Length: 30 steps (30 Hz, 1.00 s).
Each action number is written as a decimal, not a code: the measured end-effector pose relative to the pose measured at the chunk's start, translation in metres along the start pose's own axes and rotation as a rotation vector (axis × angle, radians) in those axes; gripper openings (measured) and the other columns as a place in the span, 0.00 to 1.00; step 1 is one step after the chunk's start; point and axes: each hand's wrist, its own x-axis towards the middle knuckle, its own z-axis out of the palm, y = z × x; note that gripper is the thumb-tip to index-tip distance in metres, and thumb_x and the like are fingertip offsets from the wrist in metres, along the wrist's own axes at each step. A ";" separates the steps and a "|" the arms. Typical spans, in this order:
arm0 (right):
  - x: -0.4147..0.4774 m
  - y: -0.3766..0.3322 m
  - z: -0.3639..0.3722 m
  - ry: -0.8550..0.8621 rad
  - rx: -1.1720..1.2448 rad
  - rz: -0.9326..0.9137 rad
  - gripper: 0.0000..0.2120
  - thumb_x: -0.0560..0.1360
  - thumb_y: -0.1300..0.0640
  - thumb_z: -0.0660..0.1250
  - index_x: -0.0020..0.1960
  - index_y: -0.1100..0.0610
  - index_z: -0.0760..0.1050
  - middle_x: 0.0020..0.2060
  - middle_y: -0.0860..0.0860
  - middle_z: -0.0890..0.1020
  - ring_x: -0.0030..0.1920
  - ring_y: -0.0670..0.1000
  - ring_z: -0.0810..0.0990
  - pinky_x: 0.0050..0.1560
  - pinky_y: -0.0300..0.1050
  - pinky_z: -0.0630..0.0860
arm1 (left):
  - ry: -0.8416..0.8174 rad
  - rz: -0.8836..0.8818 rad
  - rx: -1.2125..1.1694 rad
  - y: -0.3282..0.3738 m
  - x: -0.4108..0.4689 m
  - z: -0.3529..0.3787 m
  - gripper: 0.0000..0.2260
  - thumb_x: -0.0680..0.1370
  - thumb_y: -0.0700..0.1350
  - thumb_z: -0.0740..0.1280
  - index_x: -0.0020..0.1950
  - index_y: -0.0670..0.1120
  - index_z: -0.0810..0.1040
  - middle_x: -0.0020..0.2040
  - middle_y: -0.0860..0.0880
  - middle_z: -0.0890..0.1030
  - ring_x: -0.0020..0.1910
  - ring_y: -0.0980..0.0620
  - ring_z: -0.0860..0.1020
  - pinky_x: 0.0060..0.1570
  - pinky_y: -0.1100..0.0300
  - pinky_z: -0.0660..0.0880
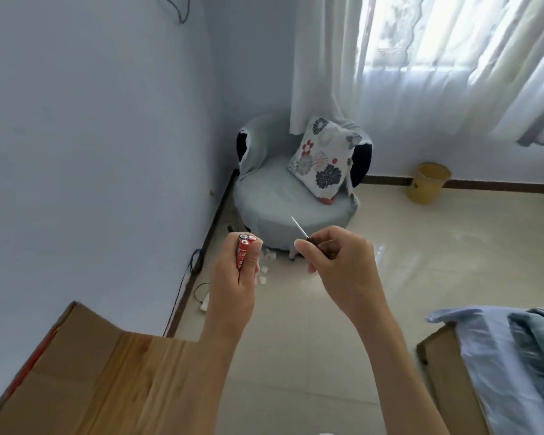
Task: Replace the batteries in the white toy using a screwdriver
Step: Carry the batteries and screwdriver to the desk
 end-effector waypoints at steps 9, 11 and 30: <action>0.012 0.058 -0.133 0.324 -0.059 0.141 0.08 0.76 0.50 0.80 0.42 0.51 0.85 0.28 0.46 0.86 0.29 0.44 0.84 0.34 0.33 0.75 | -0.347 0.067 -0.092 0.034 0.033 0.155 0.12 0.88 0.54 0.63 0.51 0.49 0.77 0.34 0.51 0.77 0.31 0.52 0.74 0.34 0.50 0.75; 0.019 0.069 -0.155 0.393 -0.071 0.174 0.08 0.76 0.50 0.80 0.42 0.51 0.84 0.28 0.46 0.86 0.30 0.44 0.85 0.35 0.35 0.77 | -0.411 0.083 -0.098 0.039 0.044 0.185 0.13 0.88 0.55 0.63 0.50 0.48 0.77 0.34 0.50 0.78 0.31 0.50 0.74 0.34 0.48 0.75; 0.223 0.148 -0.275 0.843 -0.236 0.318 0.08 0.80 0.48 0.76 0.52 0.52 0.83 0.41 0.42 0.86 0.46 0.44 0.86 0.50 0.47 0.83 | -0.813 0.183 -0.277 0.046 0.251 0.443 0.11 0.88 0.52 0.63 0.48 0.49 0.76 0.32 0.53 0.75 0.30 0.54 0.71 0.34 0.60 0.71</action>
